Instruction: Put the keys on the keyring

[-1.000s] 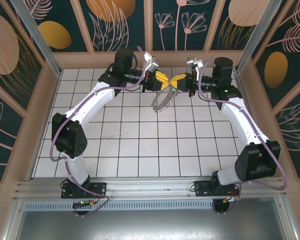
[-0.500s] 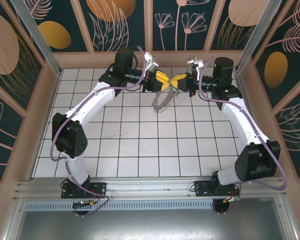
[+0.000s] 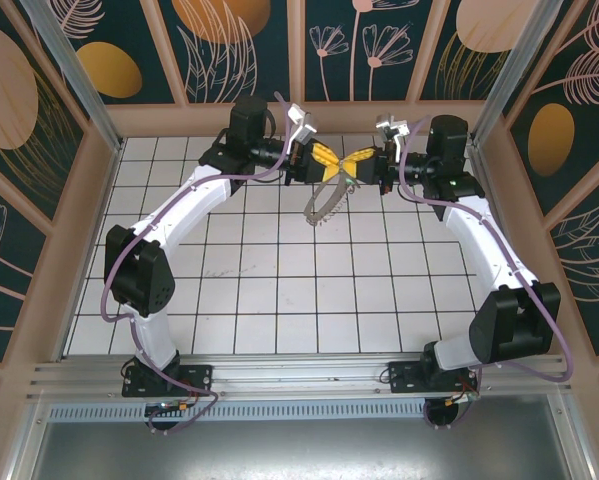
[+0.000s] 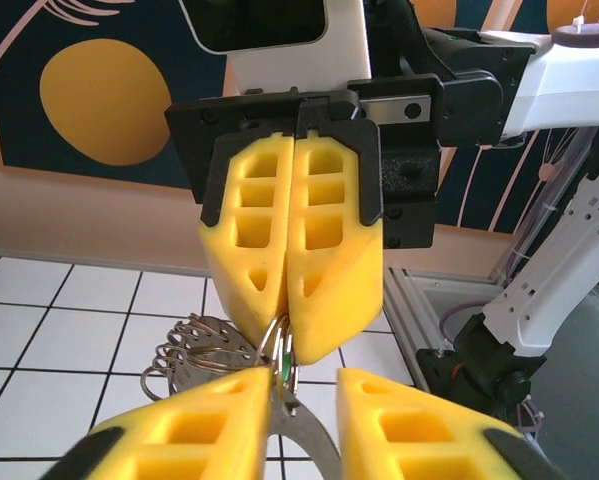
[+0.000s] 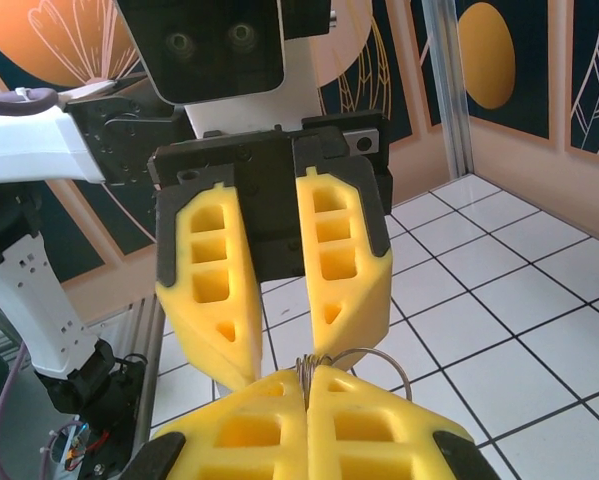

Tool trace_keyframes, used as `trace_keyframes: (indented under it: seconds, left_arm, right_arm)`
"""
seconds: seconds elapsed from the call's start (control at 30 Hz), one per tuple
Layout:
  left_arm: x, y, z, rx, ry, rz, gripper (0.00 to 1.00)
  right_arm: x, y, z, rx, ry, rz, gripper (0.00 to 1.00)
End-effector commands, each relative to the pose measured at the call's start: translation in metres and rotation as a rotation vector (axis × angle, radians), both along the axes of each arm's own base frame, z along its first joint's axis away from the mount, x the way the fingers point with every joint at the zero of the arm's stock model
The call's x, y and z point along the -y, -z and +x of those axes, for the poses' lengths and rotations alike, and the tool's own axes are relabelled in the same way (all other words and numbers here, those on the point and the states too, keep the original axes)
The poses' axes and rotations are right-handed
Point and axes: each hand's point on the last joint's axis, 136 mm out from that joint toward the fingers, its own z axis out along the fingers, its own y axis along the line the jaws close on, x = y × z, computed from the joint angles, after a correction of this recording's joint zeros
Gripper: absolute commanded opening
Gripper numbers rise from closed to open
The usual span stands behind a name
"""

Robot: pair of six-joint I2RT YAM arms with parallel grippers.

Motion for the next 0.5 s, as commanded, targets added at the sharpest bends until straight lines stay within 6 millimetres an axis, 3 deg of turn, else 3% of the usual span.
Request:
trace_keyframes:
  seconds: [0.0, 0.1, 0.47]
  left_arm:
    - [0.022, -0.009, -0.049, 0.029, 0.185, -0.044, 0.12]
    - [0.023, -0.01, -0.05, 0.032, 0.187, -0.046, 0.0]
    - [0.023, -0.021, -0.032, 0.086, 0.002, -0.079, 0.0]
  right_arm:
    - [-0.013, -0.013, -0.006, 0.085, -0.037, 0.019, 0.0]
    - [-0.014, -0.014, -0.006, 0.086, -0.037, 0.019, 0.0]
    - [-0.011, -0.014, 0.002, 0.08, 0.02, 0.036, 0.01]
